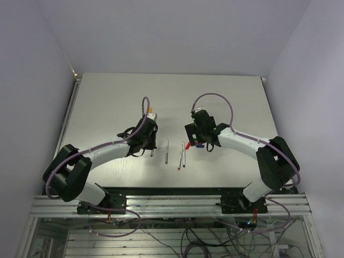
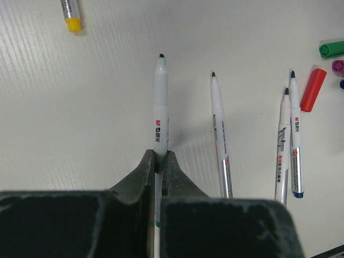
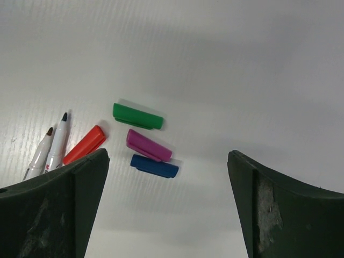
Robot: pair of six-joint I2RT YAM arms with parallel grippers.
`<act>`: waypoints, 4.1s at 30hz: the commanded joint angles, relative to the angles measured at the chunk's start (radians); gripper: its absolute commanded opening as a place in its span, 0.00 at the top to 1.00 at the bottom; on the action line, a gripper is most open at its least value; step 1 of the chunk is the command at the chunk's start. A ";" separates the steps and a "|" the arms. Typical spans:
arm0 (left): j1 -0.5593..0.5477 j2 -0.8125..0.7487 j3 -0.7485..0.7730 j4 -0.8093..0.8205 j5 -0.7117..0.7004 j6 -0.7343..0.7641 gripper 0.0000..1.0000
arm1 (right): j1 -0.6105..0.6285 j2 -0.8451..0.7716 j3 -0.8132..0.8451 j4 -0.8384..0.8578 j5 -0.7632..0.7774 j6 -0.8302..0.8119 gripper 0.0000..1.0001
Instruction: Insert the pens into the pen caps
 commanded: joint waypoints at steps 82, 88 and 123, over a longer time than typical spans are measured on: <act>0.010 -0.003 -0.005 0.016 0.012 0.004 0.93 | -0.030 0.268 -0.007 0.072 -0.002 0.252 0.72; 0.011 0.001 -0.005 0.017 0.013 0.005 0.93 | -0.042 0.282 -0.019 0.083 -0.015 0.261 0.74; -0.071 -0.066 0.107 0.306 0.049 0.150 0.93 | -0.066 -0.320 -0.152 0.679 -0.069 0.198 1.00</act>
